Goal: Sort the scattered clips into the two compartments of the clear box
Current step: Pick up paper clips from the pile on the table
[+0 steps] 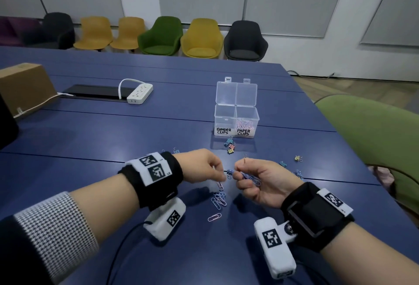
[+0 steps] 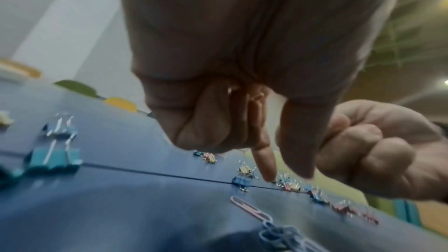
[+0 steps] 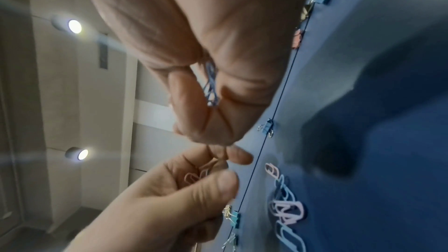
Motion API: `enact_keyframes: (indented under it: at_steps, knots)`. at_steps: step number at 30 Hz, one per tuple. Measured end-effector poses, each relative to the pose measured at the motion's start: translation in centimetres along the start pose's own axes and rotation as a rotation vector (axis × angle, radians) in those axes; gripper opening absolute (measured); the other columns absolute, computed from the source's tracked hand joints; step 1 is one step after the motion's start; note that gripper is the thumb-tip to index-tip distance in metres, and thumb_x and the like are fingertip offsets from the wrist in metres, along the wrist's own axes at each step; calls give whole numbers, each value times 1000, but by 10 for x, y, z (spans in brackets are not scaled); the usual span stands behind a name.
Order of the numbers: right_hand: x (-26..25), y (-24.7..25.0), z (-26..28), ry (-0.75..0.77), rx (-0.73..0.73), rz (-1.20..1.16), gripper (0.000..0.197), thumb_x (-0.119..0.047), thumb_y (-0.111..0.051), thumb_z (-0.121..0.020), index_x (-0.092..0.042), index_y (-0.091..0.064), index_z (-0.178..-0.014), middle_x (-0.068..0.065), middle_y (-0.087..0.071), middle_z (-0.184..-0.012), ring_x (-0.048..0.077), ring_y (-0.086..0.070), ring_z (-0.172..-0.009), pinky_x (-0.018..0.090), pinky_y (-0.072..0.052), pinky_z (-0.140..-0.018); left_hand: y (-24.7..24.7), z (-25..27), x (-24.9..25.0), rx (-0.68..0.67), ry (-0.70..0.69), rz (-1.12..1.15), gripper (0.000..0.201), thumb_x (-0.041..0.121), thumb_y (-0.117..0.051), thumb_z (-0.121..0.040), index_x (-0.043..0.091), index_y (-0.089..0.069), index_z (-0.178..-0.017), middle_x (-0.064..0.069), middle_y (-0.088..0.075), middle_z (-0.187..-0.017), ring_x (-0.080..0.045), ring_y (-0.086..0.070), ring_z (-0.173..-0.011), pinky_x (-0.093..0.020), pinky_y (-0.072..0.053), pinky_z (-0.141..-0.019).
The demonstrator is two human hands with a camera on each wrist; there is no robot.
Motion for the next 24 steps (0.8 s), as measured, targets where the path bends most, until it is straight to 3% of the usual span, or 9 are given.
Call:
enact_keyframes:
  at_steps: [4, 7, 10, 12, 14, 16, 18, 21, 24]
  knots:
    - [-3, -2, -1, 28, 34, 88, 19, 3, -38, -89, -6, -54, -83, 5, -48, -64, 10, -38, -44, 16, -25, -36, -6, -2, 7, -64, -137, -397, 30, 27, -71, -80, 21, -62, -109, 4, -48, -71, -11, -46, -63, -23, -37, -59]
    - [-3, -4, 0, 21, 46, 181, 20, -9, -46, -93, -11, -50, -74, 2, -43, -60, 9, -32, -44, 17, -20, -39, -9, -5, 3, -32, -141, -498, 36, 31, -75, -76, 21, -62, -108, 2, -52, -87, -17, -49, -80, -27, -41, -72]
    - [-2, -4, -2, 57, 105, 348, 33, -20, -45, -98, -15, -42, -66, -3, -32, -54, 6, -21, -40, 14, -14, -37, -9, -6, -4, 7, -143, -478, 35, 35, -77, -73, 19, -62, -100, 7, -49, -73, -16, -48, -75, -26, -38, -66]
    - [-2, -5, -3, 67, 148, 557, 30, -21, -42, -100, -15, -46, -70, -4, -28, -55, 5, -19, -36, 12, -13, -37, -9, -5, -8, 17, -127, -459, 31, 36, -77, -74, 19, -63, -96, 9, -47, -67, -16, -49, -72, -25, -37, -63]
    - [-2, -9, -1, 52, 169, 825, 25, -17, -39, -98, -15, -53, -77, -2, -32, -58, 8, -23, -38, 16, -16, -38, -9, -3, -10, 12, -120, -464, 25, 34, -75, -76, 18, -65, -92, 10, -48, -64, -14, -49, -68, -25, -37, -62]
    - [-2, -15, 1, 57, 159, 1181, 20, -17, -41, -97, -15, -58, -86, 0, -41, -64, 12, -34, -46, 21, -27, -39, -8, -1, -13, 3, -120, -475, 16, 30, -72, -79, 18, -66, -88, 10, -51, -64, -13, -50, -67, -24, -37, -64]
    - [-1, -23, 3, 96, 121, 1512, 19, -26, -50, -94, -11, -60, -97, 2, -57, -80, 19, -54, -67, 23, -42, -57, -7, 2, -16, -8, -109, -473, 10, 26, -69, -81, 17, -68, -84, 8, -57, -69, -14, -52, -70, -23, -39, -65]
    - [4, -36, 4, 103, 118, 1782, 39, -38, -61, -87, -6, -59, -108, 11, -66, -102, 28, -61, -94, 32, -47, -75, -7, 6, -18, -17, -96, -482, 9, 24, -65, -84, 16, -68, -84, 4, -61, -77, -15, -54, -75, -26, -44, -69]
    - [8, -46, -4, 115, 100, 1944, 38, -33, -61, -86, -7, -55, -112, 13, -64, -110, 31, -59, -98, 31, -44, -72, -6, 10, -18, -21, -102, -503, 9, 20, -60, -85, 16, -67, -87, -1, -68, -86, -20, -58, -79, -27, -47, -70]
Point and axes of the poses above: each hand's wrist, its own z-axis away from the middle knuckle, its own y-axis out of the back of the hand, x = y × z, the point moved 1 cm from there along -z, towards the middle knuckle
